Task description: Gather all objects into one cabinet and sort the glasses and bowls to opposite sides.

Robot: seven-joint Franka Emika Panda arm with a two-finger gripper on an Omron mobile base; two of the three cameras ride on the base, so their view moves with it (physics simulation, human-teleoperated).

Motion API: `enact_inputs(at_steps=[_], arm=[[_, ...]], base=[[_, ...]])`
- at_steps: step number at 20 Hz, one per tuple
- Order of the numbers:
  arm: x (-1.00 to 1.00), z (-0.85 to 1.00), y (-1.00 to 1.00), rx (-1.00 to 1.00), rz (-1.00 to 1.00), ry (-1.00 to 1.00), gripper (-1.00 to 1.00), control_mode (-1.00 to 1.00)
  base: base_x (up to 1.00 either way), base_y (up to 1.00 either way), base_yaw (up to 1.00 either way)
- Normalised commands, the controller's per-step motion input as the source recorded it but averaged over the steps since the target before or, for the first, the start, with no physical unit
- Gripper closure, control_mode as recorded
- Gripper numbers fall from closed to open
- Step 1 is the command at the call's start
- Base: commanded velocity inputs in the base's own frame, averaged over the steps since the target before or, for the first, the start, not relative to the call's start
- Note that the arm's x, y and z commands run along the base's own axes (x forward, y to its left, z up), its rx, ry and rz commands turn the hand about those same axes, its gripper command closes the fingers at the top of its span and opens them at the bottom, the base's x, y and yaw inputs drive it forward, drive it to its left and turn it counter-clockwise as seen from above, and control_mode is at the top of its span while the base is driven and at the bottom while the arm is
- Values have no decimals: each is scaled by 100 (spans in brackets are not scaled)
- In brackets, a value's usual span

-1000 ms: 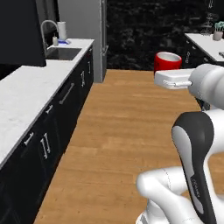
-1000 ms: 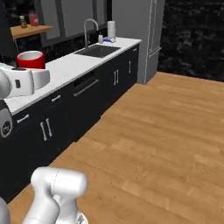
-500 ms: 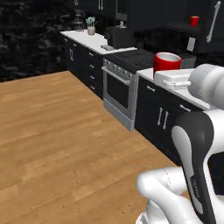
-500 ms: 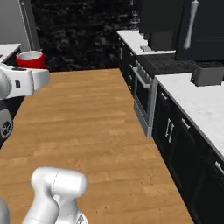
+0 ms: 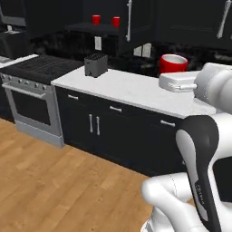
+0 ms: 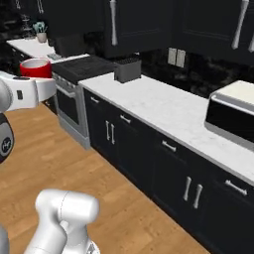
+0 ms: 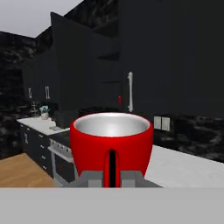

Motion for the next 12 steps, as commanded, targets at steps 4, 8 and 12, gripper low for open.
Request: enact_inputs(at_steps=[4,8,12], arm=[[0,0,0,0,0,0,100,100],[0,0,0,0,0,0,100,100],[0,0,0,0,0,0,100,100]], base=[[-3,0,-68],[-9,5,-59],[-8,36,-56]])
